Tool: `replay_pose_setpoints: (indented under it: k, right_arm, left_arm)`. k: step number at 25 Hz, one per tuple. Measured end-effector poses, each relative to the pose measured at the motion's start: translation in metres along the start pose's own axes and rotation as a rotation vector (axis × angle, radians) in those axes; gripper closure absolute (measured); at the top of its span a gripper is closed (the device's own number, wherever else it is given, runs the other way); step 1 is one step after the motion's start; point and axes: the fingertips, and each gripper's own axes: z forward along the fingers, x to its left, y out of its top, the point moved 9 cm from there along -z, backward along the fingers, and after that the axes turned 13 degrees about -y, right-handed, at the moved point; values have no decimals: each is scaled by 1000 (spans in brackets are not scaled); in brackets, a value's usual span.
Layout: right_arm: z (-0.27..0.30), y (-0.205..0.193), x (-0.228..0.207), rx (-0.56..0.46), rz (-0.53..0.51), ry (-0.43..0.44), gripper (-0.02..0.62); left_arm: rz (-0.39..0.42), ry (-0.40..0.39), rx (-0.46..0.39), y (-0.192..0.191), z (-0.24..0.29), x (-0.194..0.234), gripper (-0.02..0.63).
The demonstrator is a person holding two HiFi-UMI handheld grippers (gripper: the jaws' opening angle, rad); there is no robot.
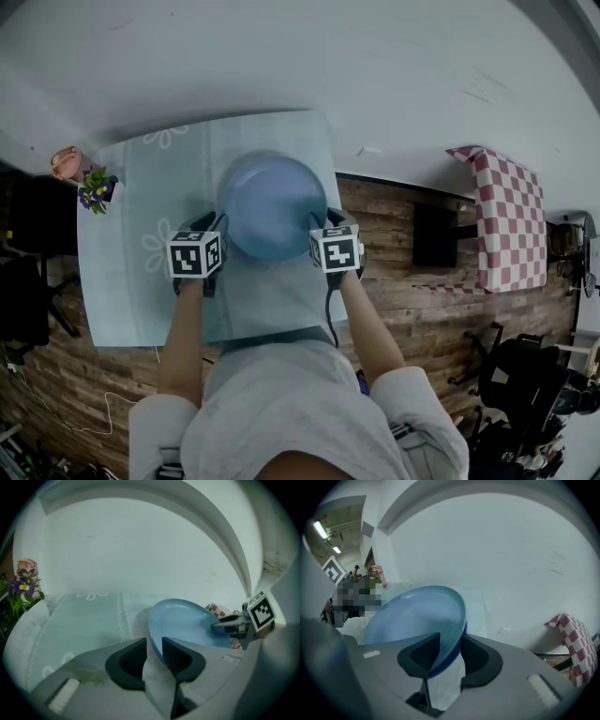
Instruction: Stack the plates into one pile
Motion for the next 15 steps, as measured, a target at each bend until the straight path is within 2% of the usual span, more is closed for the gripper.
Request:
replay_pose_setpoints:
  k: [2,3,8,11,13,14,15]
  right_arm:
    - [-2,-1,1,5,-22,-19,436]
    - [-3,-1,1,4,-36,-31,400]
    - [-14,1,-2,-59,-22,-38,400]
    - [-26,5,-1,-122,1,-36,474]
    - [-37,9,3,-165,34,-24,566]
    - [-43,11,4,-186,52,-14,592]
    - [-49,13,5,-206,71,-1,592]
  left_arm:
    - [6,1,-12,0,-5,-1,488]
    - [10,2,-18,0,-8,-2,488]
    - [26,-4,-74,7,-22,-6,488]
    - [62,-19,-131,13,-32,-13,494]
    - [99,-30,-178,18,-40,-18,542]
    - [118,-33,-200,20,-45,-21,581]
    - [137,-36,-221,22,-50,-24,601]
